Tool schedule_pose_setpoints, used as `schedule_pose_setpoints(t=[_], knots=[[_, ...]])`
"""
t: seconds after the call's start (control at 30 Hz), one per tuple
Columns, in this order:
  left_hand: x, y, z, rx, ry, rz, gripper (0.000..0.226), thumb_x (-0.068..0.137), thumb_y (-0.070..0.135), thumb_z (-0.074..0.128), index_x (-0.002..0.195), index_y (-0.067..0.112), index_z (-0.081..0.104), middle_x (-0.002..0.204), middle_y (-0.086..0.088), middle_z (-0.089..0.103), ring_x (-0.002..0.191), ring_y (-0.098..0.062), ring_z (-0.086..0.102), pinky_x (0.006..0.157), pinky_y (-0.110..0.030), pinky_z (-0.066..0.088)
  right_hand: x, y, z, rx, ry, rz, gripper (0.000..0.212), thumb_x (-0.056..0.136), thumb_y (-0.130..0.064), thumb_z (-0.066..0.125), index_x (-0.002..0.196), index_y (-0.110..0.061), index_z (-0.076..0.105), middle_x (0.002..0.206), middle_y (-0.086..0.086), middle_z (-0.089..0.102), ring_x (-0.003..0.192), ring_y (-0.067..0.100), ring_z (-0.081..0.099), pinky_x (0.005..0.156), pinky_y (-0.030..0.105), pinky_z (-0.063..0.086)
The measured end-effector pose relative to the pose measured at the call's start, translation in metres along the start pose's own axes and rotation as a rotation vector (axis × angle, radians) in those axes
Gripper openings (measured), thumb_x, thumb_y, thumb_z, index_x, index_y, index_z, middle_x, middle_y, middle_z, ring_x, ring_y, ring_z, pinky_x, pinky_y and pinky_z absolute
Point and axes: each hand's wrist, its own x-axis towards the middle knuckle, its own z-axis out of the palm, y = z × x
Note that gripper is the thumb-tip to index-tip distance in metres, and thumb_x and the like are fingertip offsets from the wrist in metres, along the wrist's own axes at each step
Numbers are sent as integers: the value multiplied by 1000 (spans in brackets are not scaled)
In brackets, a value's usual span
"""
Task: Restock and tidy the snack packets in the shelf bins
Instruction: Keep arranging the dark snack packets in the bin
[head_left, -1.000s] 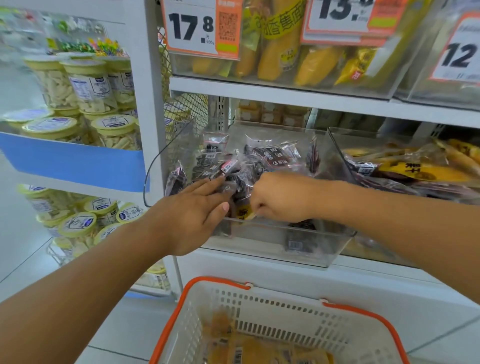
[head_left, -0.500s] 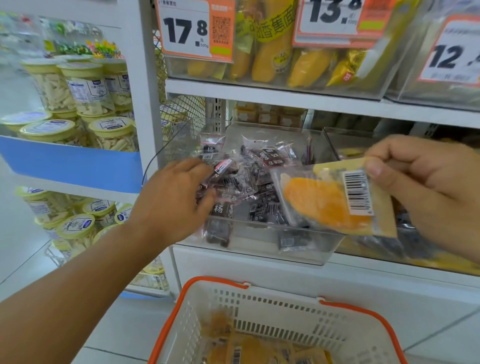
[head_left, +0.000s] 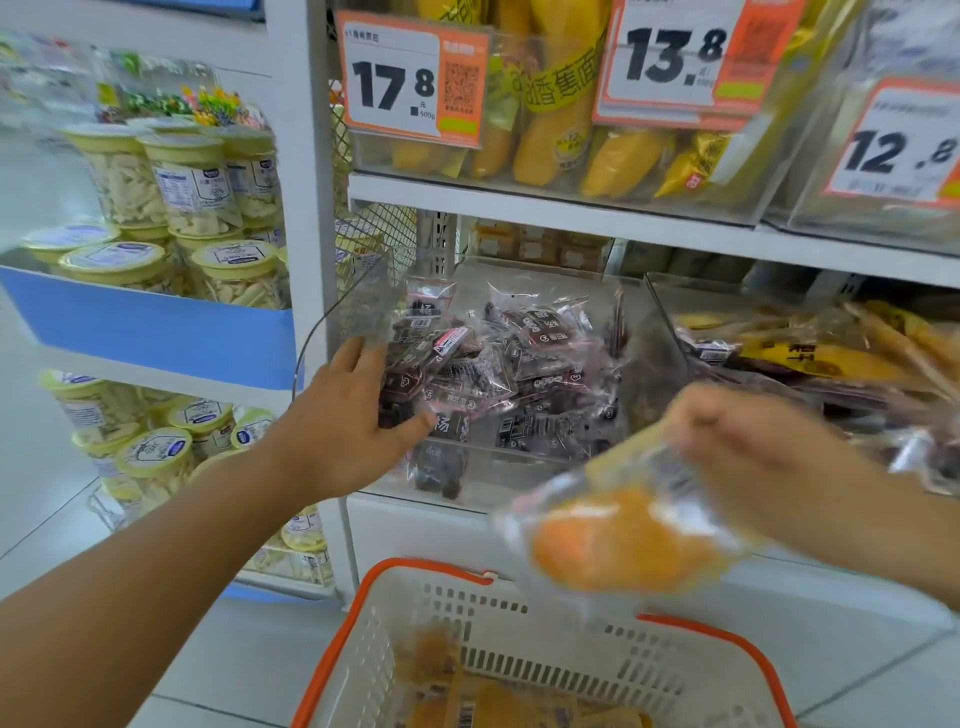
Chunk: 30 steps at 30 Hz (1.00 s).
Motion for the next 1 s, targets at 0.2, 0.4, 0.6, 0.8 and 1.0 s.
schedule_pose_setpoints(t=[0.2, 0.4, 0.6, 0.8, 1.0], knots=[[9, 8, 9, 82, -23, -191, 68, 83, 66, 56, 126, 16, 36, 118, -10, 58, 90, -28, 52, 74, -35, 42, 61, -55, 35, -365, 54, -277, 22, 101, -46, 45, 102, -31, 60, 90, -15, 63, 82, 3, 59, 76, 28, 53], [10, 3, 18, 228, 105, -160, 67, 86, 64, 43, 133, 18, 35, 124, -9, 56, 106, -30, 56, 72, -34, 34, 222, -31, 45, -627, -239, -88, 69, 100, -64, 31, 155, -22, 32, 164, 9, 23, 148, 34, 27, 118, 49, 28], [14, 0, 19, 270, 120, -101, 72, 86, 65, 37, 139, 17, 27, 126, -7, 48, 105, -27, 57, 70, -33, 33, 274, -27, 51, -297, -281, 89, 50, 107, -48, 30, 135, -16, 56, 144, 16, 52, 132, 33, 50, 106, 45, 39], [18, -3, 22, 255, 122, -88, 75, 84, 67, 38, 141, 19, 24, 126, -5, 44, 109, -27, 54, 72, -34, 33, 292, -36, 60, -652, -605, 107, 73, 94, -54, 60, 154, -21, 35, 157, 9, 39, 142, 32, 40, 114, 50, 32], [19, -6, 26, 234, 129, -78, 85, 86, 67, 37, 151, 17, 13, 145, -5, 39, 121, -28, 52, 78, -38, 37, 273, -19, 64, -594, -548, -7, 50, 79, -61, 73, 118, -30, 65, 127, 2, 52, 114, 24, 52, 98, 39, 45]])
